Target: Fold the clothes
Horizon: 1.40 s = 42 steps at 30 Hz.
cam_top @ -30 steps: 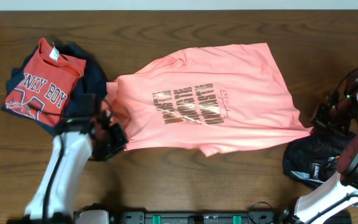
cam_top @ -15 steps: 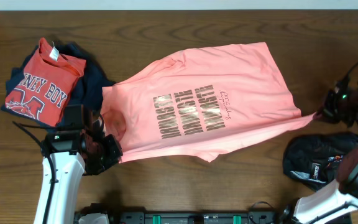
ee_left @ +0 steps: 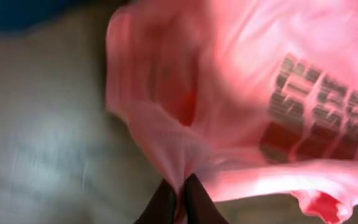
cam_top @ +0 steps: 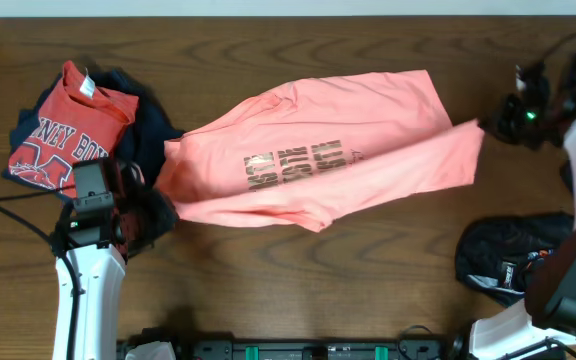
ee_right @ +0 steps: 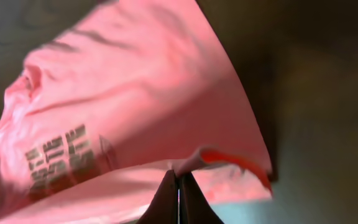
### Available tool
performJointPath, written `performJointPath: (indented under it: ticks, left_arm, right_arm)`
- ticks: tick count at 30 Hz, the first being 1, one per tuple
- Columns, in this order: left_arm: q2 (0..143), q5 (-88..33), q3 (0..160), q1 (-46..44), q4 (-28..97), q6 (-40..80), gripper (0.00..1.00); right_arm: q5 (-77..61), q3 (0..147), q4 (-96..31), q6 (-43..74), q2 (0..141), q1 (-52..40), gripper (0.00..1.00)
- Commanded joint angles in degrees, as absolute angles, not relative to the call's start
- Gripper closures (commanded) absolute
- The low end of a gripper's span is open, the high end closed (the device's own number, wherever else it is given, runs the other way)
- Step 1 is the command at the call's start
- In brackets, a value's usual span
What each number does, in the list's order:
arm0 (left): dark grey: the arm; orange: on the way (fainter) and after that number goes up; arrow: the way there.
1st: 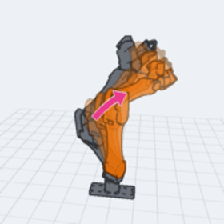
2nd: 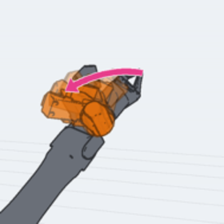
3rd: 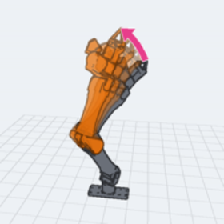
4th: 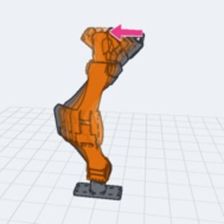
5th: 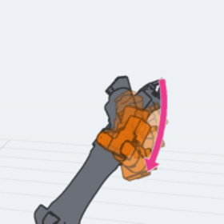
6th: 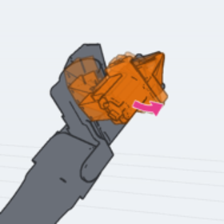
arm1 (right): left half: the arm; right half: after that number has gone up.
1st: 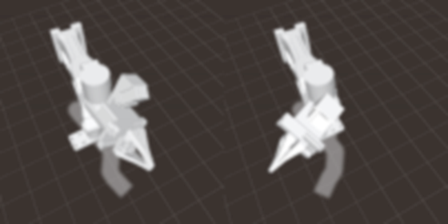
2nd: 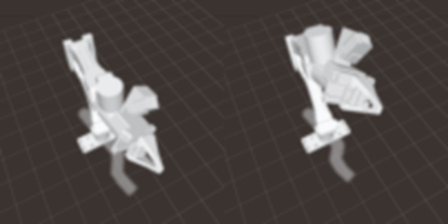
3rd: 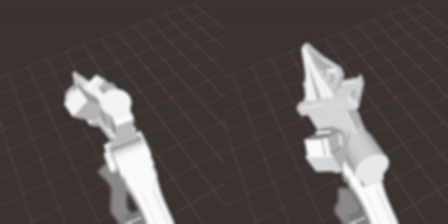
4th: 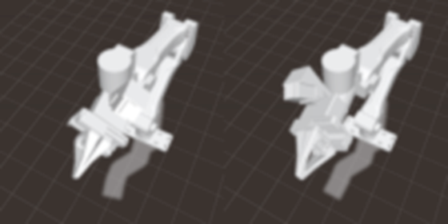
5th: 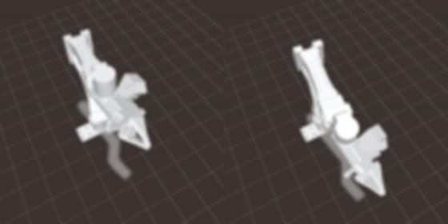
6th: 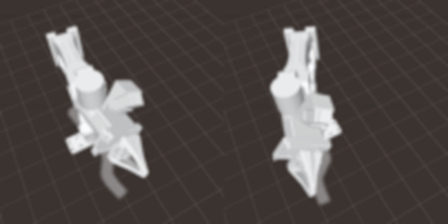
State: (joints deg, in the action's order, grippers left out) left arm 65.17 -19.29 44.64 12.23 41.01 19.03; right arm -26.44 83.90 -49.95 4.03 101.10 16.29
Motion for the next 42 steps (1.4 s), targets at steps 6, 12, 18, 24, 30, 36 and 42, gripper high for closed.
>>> performJointPath:
  ticks: [6,12,18,24,30,36,42]
  left_arm:
    - [70.61,-18.74,44.91,12.58,29.71,18.31,0.94]
    - [77.30,-18.70,44.91,12.58,24.58,18.28,0.91]
    - [80.88,-18.76,44.91,12.58,23.97,18.28,0.50]
    - [80.84,-18.81,44.91,12.56,28.88,18.24,0.48]
    - [80.86,-18.79,44.62,11.81,31.24,17.34,0.48]
    - [80.88,-18.76,44.47,10.33,31.20,17.37,0.48]
    - [80.90,-18.76,44.47,9.87,31.24,17.37,0.48]
  right_arm:
    - [-15.64,84.64,-41.52,7.70,101.38,8.27,0.99]
    - [-9.37,84.64,-38.94,8.36,102.19,5.89,0.94]
    - [-7.62,84.64,-39.31,8.03,106.48,6.20,0.40]
    - [-3.18,84.64,-45.04,8.10,110.04,7.62,0.42]
    - [-3.42,84.62,-49.95,6.48,113.93,7.99,0.41]
    - [-3.46,84.60,-51.09,5.91,120.09,7.38,0.43]
    - [-2.37,84.60,-52.42,5.04,124.33,7.55,0.95]
